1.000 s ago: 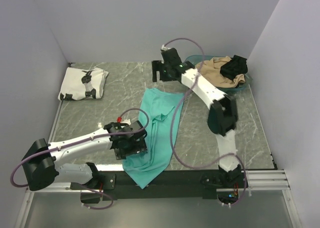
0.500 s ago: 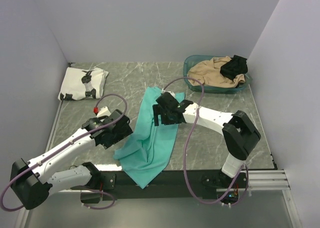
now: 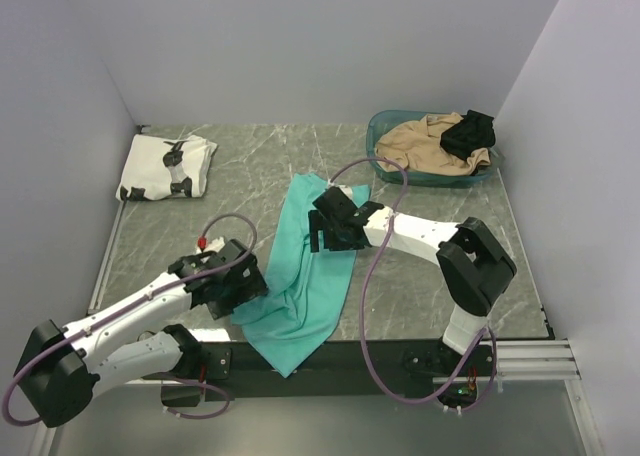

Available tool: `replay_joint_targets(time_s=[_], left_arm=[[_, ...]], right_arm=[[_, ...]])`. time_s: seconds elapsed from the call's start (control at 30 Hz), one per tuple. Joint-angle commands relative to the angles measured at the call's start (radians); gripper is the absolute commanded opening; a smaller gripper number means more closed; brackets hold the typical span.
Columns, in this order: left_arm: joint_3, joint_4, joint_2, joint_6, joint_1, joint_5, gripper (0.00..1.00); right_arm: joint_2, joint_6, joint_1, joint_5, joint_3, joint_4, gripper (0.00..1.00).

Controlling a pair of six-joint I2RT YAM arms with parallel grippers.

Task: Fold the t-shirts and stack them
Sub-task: Fold the tshirt

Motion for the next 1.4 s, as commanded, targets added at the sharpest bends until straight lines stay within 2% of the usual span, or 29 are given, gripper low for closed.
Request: replay_joint_targets(time_s=[0.0,0.1,0.33,0.53,0.83,1.0,1.13,1.2,1.37], left_arm=[[-0.073,0.049,-0.056,0.025,-0.021,0.14,0.99],[-0.09,0.085,-0.082,0.011,-0.059,0.165,0.99],[-0.012,0.016,-0.044,-0.012,-0.072,0.078,0.99],[0.028,0.008,0.009,-0.053,-0.072,0.012,0.99],[0.139,0.043,0.12,-0.072,-0.035,-0.076,1.0],[0.167,0.1,0.207,-0.078,-0.001,-0.06,0.99],[0.225,0.04,0.29,-0.128,0.001,-0.102,0.99],[0.23,0.02,0.295,-0.133,-0.001,-0.103,0.99],[0.158,0.062,0.226,-0.153,-0.01,-0.054,0.99]], right_arm=[[0.006,0.01,-0.008,0.013,0.006,0.06,0.92],[0.027,0.008,-0.015,0.001,0.011,0.089,0.92],[0.105,-0.01,-0.081,-0.016,0.051,0.12,0.92],[0.234,-0.033,-0.142,-0.091,0.129,0.128,0.92],[0.41,-0.037,-0.202,-0.059,0.446,0.046,0.92],[0.544,-0.043,-0.23,-0.062,0.672,0.032,0.92],[0.592,-0.076,-0.239,-0.044,0.821,-0.021,0.92],[0.546,-0.093,-0.239,-0.034,0.813,-0.012,0.92],[0.342,-0.109,-0.235,-0.073,0.588,0.064,0.92]])
